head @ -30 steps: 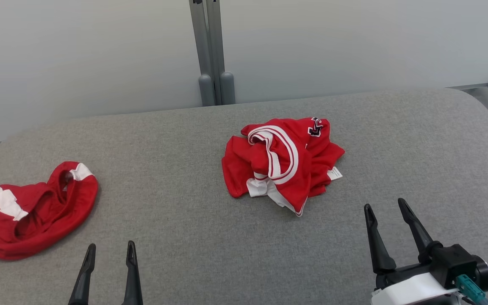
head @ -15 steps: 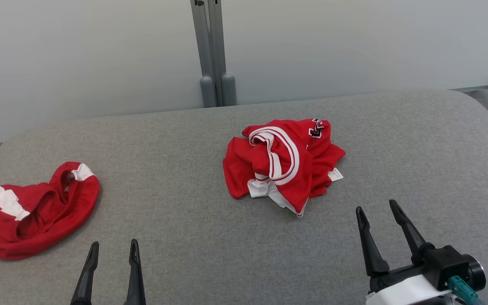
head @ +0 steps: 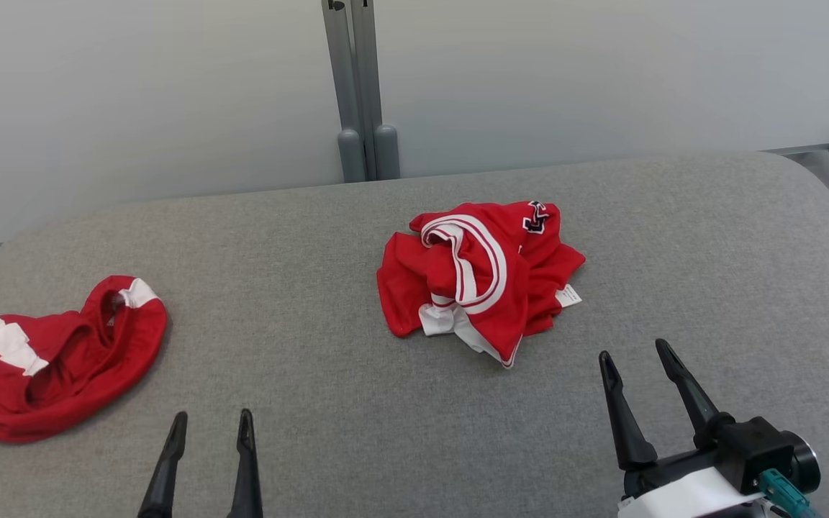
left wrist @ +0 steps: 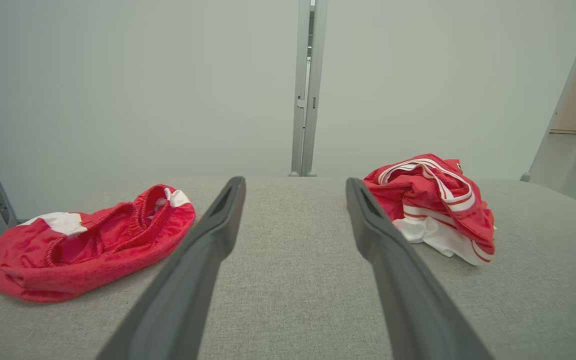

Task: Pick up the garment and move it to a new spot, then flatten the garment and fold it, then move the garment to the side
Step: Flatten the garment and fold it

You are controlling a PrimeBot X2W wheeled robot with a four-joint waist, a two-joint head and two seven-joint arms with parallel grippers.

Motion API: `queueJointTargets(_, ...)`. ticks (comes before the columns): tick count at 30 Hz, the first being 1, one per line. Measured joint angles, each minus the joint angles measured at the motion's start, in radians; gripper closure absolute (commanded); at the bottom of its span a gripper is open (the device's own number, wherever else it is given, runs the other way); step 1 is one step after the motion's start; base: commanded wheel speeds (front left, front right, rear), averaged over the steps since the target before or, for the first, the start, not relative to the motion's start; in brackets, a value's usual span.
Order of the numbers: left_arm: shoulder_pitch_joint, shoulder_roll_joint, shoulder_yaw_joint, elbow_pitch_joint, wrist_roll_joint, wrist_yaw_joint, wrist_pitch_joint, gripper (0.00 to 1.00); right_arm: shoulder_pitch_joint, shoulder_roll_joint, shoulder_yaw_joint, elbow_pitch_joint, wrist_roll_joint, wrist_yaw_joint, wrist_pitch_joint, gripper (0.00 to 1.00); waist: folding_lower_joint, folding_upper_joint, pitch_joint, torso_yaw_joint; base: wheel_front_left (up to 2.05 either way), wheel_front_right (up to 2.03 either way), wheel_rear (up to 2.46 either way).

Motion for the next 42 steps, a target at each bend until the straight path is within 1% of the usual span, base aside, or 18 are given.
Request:
queueJointTargets(1, -0.005, 0.000, -0.007, 0.010, -0.011, -0.007, 0.000, 0.00, 0.000, 0.000, -0.001, -0.002, 0.001, 0.000, 0.000, 0.00, 0.0000, 0.0000, 0.003, -0.001, 0.00, 0.00, 0.00)
queueJointTargets(5, -0.060, 0.000, -0.089, 0.071, -0.095, -0.073, 0.000, 0.00, -0.003, 0.000, -0.005, -0.007, 0.003, 0.000, 0.000, 0.00, 0.0000, 0.0000, 0.024, -0.007, 0.00, 0.00, 0.00)
queueJointTargets(7, -0.095, -0.001, -0.137, 0.109, -0.106, -0.089, 0.000, 0.00, -0.007, 0.000, -0.002, -0.008, 0.004, 0.000, 0.000, 0.00, 0.0000, 0.0000, 0.037, -0.013, 0.00, 0.00, 0.00)
queueJointTargets(8, -0.119, -0.001, -0.161, 0.128, -0.129, -0.096, 0.000, 0.00, -0.011, 0.000, -0.003, -0.011, 0.006, 0.000, 0.000, 0.00, 0.0000, 0.0000, 0.044, -0.017, 0.00, 0.00, 0.00)
queueJointTargets(11, -0.193, -0.001, -0.252, 0.196, -0.158, -0.100, 0.000, 0.00, -0.025, 0.000, -0.007, -0.016, 0.009, 0.000, 0.000, 0.00, 0.0000, 0.0000, 0.069, -0.031, 0.00, 0.00, 0.00)
queueJointTargets(13, -0.249, -0.001, -0.346, 0.259, -0.159, -0.100, 0.000, 0.00, -0.032, -0.001, 0.005, -0.015, 0.009, 0.000, 0.000, 0.00, 0.0000, 0.0000, 0.088, -0.044, 0.00, 0.00, 0.00)
queueJointTargets(15, -0.312, -0.005, -0.396, 0.304, -0.165, -0.104, 0.000, 0.00, -0.051, 0.001, 0.004, -0.021, 0.010, 0.000, 0.000, 0.00, 0.0000, 0.0000, 0.111, -0.055, 0.00, 0.00, 0.00)
queueJointTargets(19, -0.448, 0.010, -0.459, 0.368, -0.187, -0.104, 0.000, 0.00, -0.102, -0.001, -0.004, -0.036, 0.018, 0.000, 0.000, 0.00, 0.0000, 0.0000, 0.172, -0.076, 0.00, 0.00, 0.00)
queueJointTargets(22, -0.529, 0.012, -0.498, 0.454, -0.211, -0.104, 0.000, 0.00, -0.130, 0.000, -0.004, -0.041, 0.021, 0.000, 0.000, 0.00, 0.0000, 0.0000, 0.221, -0.092, 0.00, 0.00, 0.00)
queueJointTargets(26, -0.625, 0.012, -0.510, 0.542, -0.232, -0.104, 0.000, 0.00, -0.158, -0.001, 0.001, -0.048, 0.029, 0.000, 0.000, 0.00, 0.0001, 0.0000, 0.280, -0.115, 0.00, 0.00, 0.00)
queueJointTargets(30, -0.679, 0.011, -0.488, 0.589, -0.229, -0.104, 0.000, 0.00, -0.177, -0.001, -0.002, -0.054, 0.039, 0.000, 0.000, 0.00, 0.0001, 0.0000, 0.330, -0.142, 0.00, 0.00, 0.00)
queueJointTargets(36, -0.689, 0.006, -0.476, 0.582, -0.226, -0.104, 0.000, 0.00, -0.184, -0.001, -0.002, -0.049, 0.048, 0.000, 0.000, 0.00, 0.0001, 0.0000, 0.370, -0.181, 0.00, 0.00, 0.00)
queueJointTargets(42, -0.707, 0.003, -0.462, 0.560, -0.216, -0.104, 0.000, 0.00, -0.189, -0.001, 0.015, -0.045, 0.057, 0.000, 0.000, 0.00, 0.0001, 0.0000, 0.388, -0.200, 0.00, 0.00, 0.00)
